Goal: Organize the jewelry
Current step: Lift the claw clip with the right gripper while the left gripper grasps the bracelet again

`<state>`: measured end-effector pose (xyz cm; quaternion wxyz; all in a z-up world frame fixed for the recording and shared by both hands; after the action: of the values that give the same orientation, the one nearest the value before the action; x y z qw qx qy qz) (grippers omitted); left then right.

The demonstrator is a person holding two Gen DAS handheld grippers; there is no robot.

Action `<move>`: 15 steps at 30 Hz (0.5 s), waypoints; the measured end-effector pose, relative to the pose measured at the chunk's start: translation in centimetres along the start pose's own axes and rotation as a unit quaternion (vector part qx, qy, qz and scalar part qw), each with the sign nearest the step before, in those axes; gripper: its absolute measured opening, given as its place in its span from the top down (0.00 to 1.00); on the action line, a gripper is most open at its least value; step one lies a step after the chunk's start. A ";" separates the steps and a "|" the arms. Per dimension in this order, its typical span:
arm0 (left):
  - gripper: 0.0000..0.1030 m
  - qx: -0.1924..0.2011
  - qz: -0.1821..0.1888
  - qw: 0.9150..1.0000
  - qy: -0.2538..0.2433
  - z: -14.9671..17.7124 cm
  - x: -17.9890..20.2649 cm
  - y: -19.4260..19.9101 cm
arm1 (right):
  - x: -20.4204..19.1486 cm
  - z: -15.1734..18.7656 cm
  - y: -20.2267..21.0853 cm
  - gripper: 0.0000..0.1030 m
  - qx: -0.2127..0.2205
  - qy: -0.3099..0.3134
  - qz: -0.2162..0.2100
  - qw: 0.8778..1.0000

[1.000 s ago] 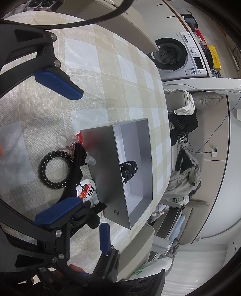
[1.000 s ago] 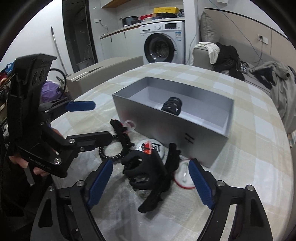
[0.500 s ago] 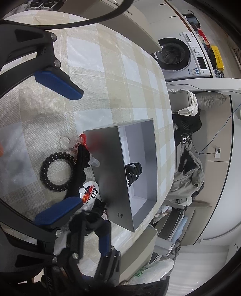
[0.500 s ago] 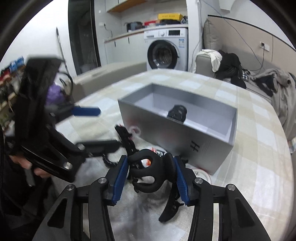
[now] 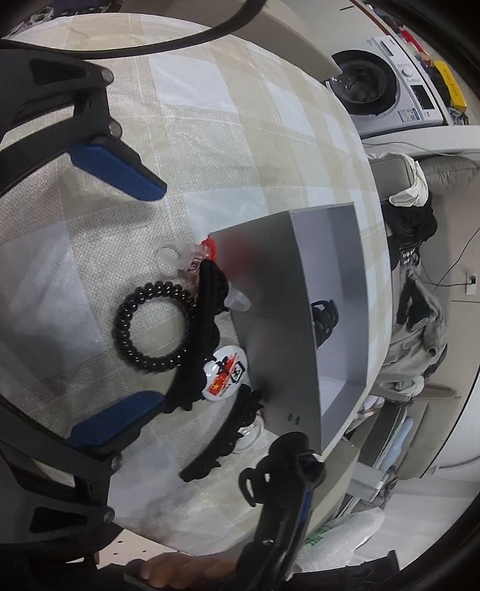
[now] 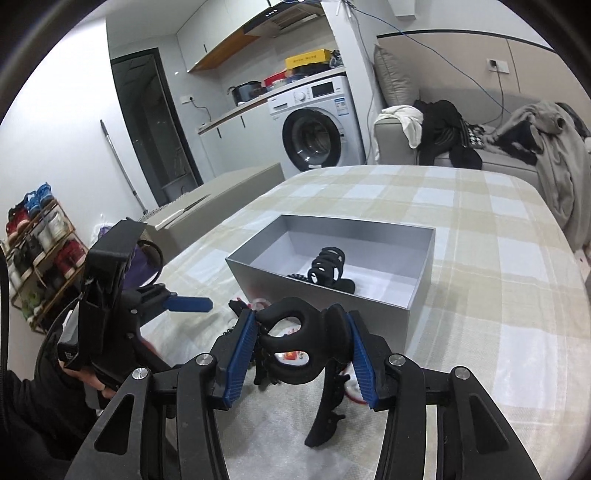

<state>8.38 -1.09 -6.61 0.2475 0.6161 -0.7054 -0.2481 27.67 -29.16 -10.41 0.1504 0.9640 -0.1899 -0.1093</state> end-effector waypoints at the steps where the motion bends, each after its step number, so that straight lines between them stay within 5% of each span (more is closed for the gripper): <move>1: 0.18 -0.006 -0.002 1.000 -0.004 0.2 0.0 -0.1 | 0.0 0.1 0.1 0.53 0.000 0.000 -0.001 1.000; 6: 0.39 0.003 0.018 0.999 -0.032 0.3 1.0 0.6 | -0.3 0.2 0.2 0.53 -0.002 0.004 -0.002 1.000; 8: 0.57 0.008 0.027 0.999 -0.040 0.2 1.4 0.7 | -0.4 0.3 0.3 0.53 -0.002 0.004 -0.002 1.000; 15: 0.69 0.007 0.072 0.997 -0.021 -0.1 1.3 1.4 | -0.6 0.4 0.4 0.53 -0.002 0.007 -0.005 1.000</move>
<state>7.22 -2.26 -5.55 0.2452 0.5599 -0.7550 -0.2373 26.88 -29.34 -10.52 0.1534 0.9653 -0.1842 -0.1032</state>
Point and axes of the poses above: each gripper's, at about its wrist camera, not at the fingertips, and y roughly against the way its jaws point, x to its right, z to its underside, the point moved 6 cm from there along -y, roughly the way its jaws point, and after that the axes turned 11 degrees about x, right-handed, at the moved point
